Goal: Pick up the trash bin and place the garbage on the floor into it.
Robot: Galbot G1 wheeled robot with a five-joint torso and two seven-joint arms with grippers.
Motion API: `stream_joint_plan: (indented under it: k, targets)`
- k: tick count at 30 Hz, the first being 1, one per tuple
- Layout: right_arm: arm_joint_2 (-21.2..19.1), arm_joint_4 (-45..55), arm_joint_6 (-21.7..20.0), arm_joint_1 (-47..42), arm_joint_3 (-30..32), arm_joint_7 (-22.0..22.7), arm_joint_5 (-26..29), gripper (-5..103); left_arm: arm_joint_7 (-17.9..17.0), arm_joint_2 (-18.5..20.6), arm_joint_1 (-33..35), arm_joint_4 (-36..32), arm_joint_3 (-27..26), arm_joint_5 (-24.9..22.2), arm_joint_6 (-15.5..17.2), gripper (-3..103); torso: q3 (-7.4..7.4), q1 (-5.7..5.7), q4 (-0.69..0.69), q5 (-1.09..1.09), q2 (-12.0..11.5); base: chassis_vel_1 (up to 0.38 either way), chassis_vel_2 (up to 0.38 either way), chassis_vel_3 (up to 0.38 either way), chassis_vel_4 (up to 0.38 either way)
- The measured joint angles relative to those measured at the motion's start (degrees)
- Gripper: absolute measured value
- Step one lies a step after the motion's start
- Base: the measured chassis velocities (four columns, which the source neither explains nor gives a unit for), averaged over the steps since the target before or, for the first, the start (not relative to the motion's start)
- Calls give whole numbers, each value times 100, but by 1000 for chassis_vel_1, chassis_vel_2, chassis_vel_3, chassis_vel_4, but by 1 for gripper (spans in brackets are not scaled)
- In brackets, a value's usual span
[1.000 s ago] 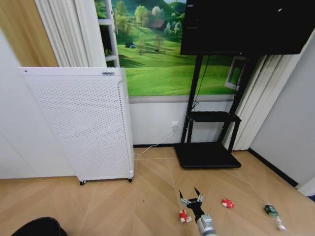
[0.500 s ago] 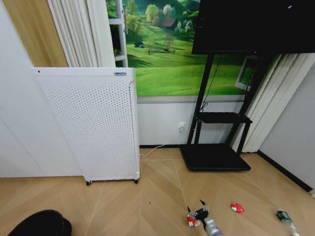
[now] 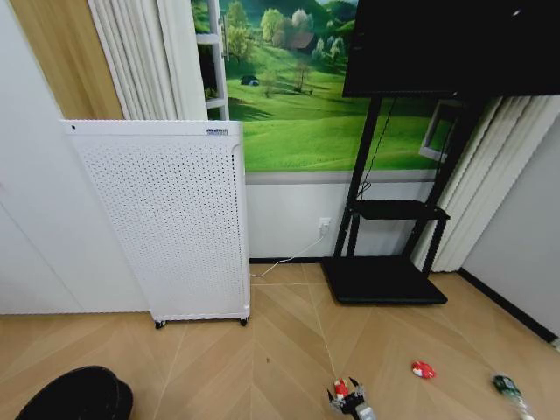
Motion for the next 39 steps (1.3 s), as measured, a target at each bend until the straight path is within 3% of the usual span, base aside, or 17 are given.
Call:
stream_joint_plan:
  k: [12, 16, 20, 25, 29, 33, 35, 36, 37, 39]
  targets:
    - [8, -866, -1, 640, -22, 218, -152, 99, 1, -39, 65, -281, 14, -22, 2, 3, 0, 0, 0, 0, 0, 0, 0, 0, 0]
    - [8, -1268, -24, 918, 9, 357, -376, 89, -1, -38, 87, -436, 11, -59, 15, 3, 0, 0, 0, 0, 0, 0, 0, 0, 0]
    - [-5, -1419, -36, 963, 42, 394, -438, 88, -4, -35, 103, -480, 6, -85, 18, 3, 0, 0, 0, 0, 0, 0, 0, 0, 0]
    - [-45, -1481, -75, 900, 84, 374, -478, 94, -18, -31, 102, -489, 3, -92, 20, 3, 0, 0, 0, -1, 0, 0, 0, 0, 0]
    - [-49, -1496, -83, 823, 104, 154, -530, 77, -51, -48, 77, -521, 23, -88, 20, 3, 0, 0, -1, 0, 0, 0, 0, 0, 0]
    - [-24, -1496, -83, 800, 109, 94, -550, 71, -54, -55, 75, -523, 25, -79, 20, 3, 0, 0, 0, 0, 0, 0, 0, 0, 0]
    - [-3, -1473, -83, 772, 108, 55, -556, 61, -71, -62, 78, -526, 9, -103, 20, 3, 0, 0, -1, -1, 0, 0, 0, 0, 0]
    - [-3, -1473, -83, 772, 108, 55, -556, 61, -71, -62, 78, -526, 9, -103, 20, 3, 0, 0, -1, -1, 0, 0, 0, 0, 0]
    - [3, -1453, -83, 759, 103, 48, -556, 49, -98, -65, 81, -528, -10, -138, 20, 3, 0, 0, -1, 0, 0, 0, 0, 0, 0]
    - [4, -1447, -83, 757, 98, 47, -556, 49, -104, -67, 84, -528, -19, -148, 20, 3, 0, 0, 0, 0, 0, 0, 0, 0, 0]
